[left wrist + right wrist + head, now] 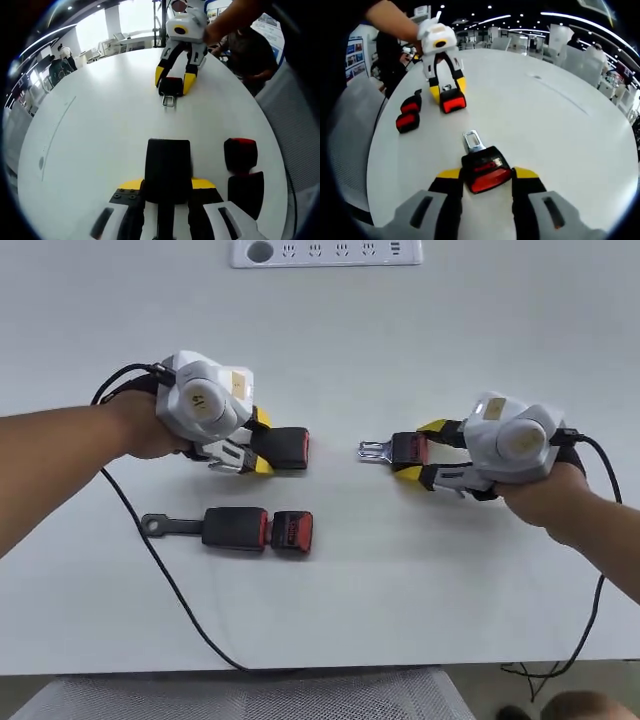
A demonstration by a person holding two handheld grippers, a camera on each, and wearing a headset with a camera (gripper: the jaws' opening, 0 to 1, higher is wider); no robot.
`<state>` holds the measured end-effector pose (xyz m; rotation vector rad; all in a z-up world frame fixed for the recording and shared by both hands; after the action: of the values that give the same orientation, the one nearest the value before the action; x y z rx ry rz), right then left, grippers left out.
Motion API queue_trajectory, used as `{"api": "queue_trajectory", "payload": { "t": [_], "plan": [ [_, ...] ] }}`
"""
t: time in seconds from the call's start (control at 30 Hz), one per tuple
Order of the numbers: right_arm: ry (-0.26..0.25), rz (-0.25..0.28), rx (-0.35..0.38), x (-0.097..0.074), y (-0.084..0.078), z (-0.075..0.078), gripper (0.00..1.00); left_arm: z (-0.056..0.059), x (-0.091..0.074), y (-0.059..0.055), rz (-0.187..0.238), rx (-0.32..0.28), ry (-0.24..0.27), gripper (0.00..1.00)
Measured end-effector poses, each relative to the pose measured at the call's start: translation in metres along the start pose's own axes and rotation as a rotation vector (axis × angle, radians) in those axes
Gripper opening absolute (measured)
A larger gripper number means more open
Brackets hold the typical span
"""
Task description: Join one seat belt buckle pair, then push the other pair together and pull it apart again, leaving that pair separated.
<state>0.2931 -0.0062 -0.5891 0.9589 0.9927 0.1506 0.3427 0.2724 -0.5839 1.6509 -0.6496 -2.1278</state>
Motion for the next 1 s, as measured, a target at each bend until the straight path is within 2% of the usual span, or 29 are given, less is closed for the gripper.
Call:
{"api": "queue_trajectory", "payload": {
  "t": [0.13,0.23,0.33,0.37,0.67,1.0],
  "plan": [
    [0.007,0.0,-0.007,-0.01,-0.007,0.003,0.38,0.001,0.0,0.0,-0.004,0.0,0.0,0.34],
    [0.012,-0.023,-0.009,-0.018,-0.015,0.005,0.38,0.001,0.0,0.0,-0.005,-0.001,0.0,0.34],
    [0.008,-0.016,-0.012,-0.025,-0.023,0.009,0.38,0.001,0.0,0.0,-0.007,-0.001,0.0,0.34],
    [0.006,-0.019,-0.012,-0.022,-0.025,0.011,0.38,0.001,0.0,0.0,-0.007,-0.002,0.0,0.35],
    [0.01,-0.031,-0.021,-0.031,-0.045,0.017,0.38,0.001,0.0,0.0,-0.011,-0.003,0.0,0.35],
    [0.021,-0.058,-0.023,-0.039,-0.055,0.028,0.38,0.0,0.0,0.001,-0.017,-0.005,-0.001,0.35]
  ]
}}
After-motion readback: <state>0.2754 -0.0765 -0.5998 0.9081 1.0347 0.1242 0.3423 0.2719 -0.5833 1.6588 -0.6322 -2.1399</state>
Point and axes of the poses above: the centre of the closed fingertips' face, and the gripper's own axes: x roughly forward along the fingers, z roughly to its right, y roughly out of its top, the point moved 9 cm from there along -x, roughly backward along the fingers, and after that the axes turned 15 degrees about -y, right-handed, at the moved point
